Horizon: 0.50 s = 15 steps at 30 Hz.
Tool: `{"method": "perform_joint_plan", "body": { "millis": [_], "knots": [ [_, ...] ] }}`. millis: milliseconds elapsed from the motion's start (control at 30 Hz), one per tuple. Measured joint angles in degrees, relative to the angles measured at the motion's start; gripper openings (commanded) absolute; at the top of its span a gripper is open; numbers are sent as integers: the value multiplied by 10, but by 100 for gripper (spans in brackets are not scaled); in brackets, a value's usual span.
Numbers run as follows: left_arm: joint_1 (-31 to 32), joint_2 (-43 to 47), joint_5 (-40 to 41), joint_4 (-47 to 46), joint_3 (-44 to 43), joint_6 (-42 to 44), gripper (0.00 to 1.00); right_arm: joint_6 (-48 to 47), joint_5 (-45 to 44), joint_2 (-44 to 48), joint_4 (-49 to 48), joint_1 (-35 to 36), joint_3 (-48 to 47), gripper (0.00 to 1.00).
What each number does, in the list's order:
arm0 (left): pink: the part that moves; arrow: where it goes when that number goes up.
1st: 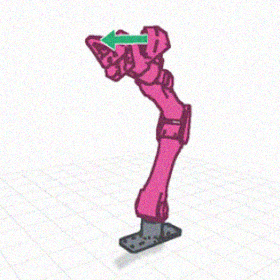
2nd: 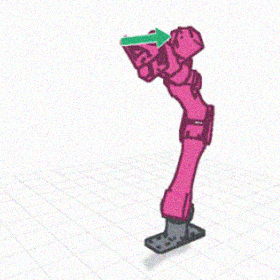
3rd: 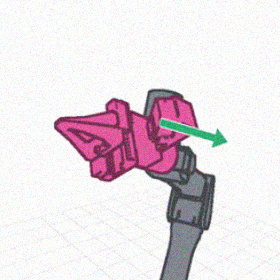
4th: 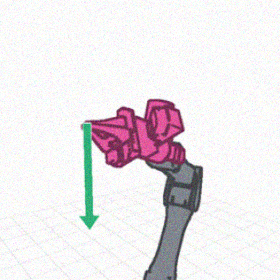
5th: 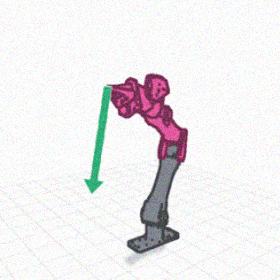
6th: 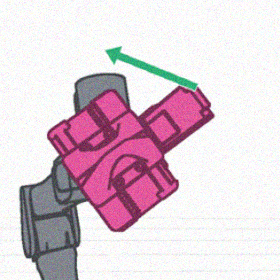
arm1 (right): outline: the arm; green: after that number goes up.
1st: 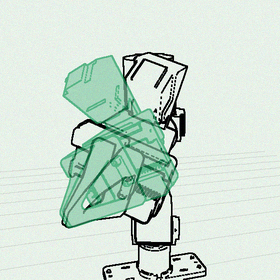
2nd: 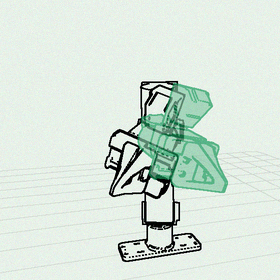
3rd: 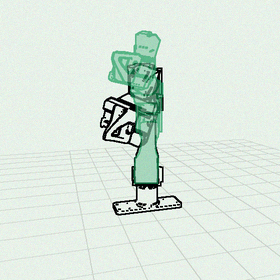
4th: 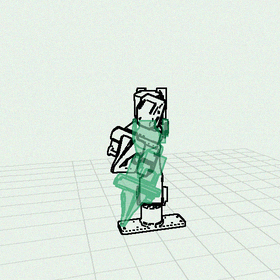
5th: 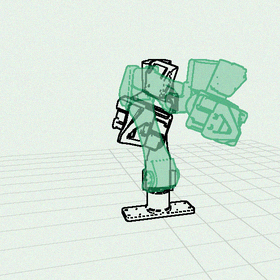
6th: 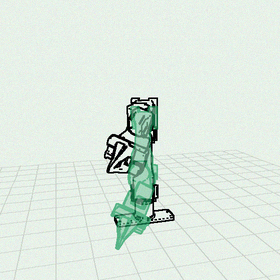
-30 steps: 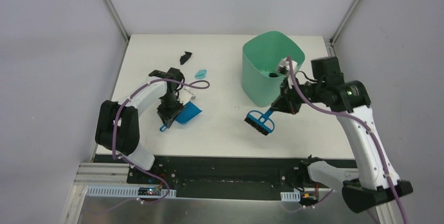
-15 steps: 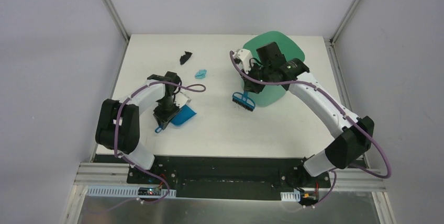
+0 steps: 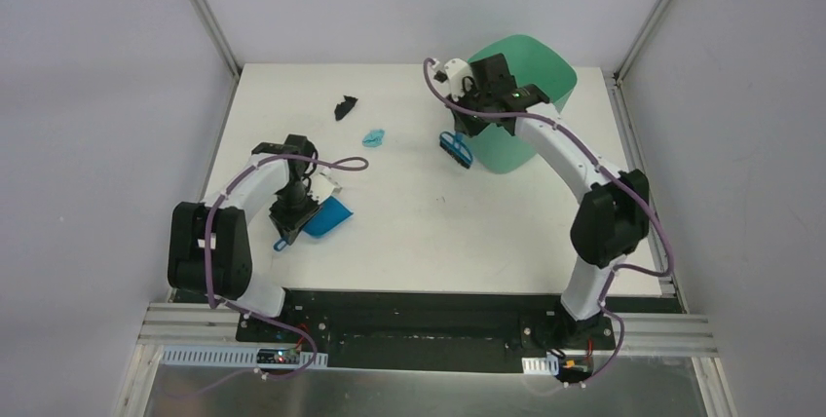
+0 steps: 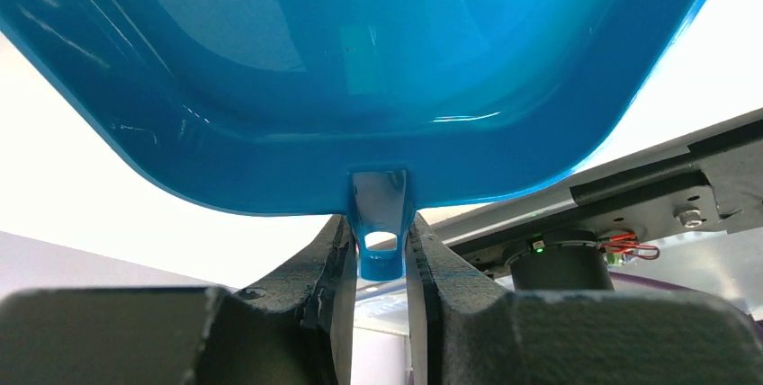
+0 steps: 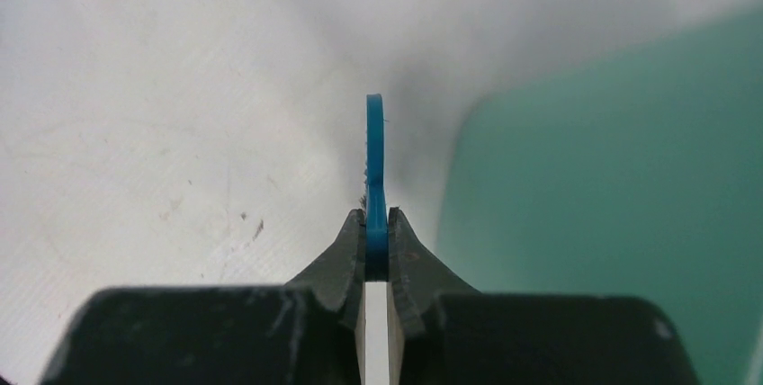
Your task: Sweep away the paper scraps from the table
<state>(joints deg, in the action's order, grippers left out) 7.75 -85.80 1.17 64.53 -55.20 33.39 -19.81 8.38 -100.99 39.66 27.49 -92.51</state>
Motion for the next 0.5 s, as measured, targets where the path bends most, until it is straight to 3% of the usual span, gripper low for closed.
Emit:
{"method": "perform_joint_plan", "body": {
  "millis": [267, 400, 500],
  "knots": [
    [-5, 73, -9, 22, 45, 34, 0, -38, 37, -167, -82, 85, -180, 0],
    [-21, 139, 1, 56, 75, 68, 0, -44, 43, -264, -122, 88, -274, 0],
    [-26, 167, 4, 75, 76, 81, 0, -101, 45, -329, -145, 85, -333, 0]
  ]
}}
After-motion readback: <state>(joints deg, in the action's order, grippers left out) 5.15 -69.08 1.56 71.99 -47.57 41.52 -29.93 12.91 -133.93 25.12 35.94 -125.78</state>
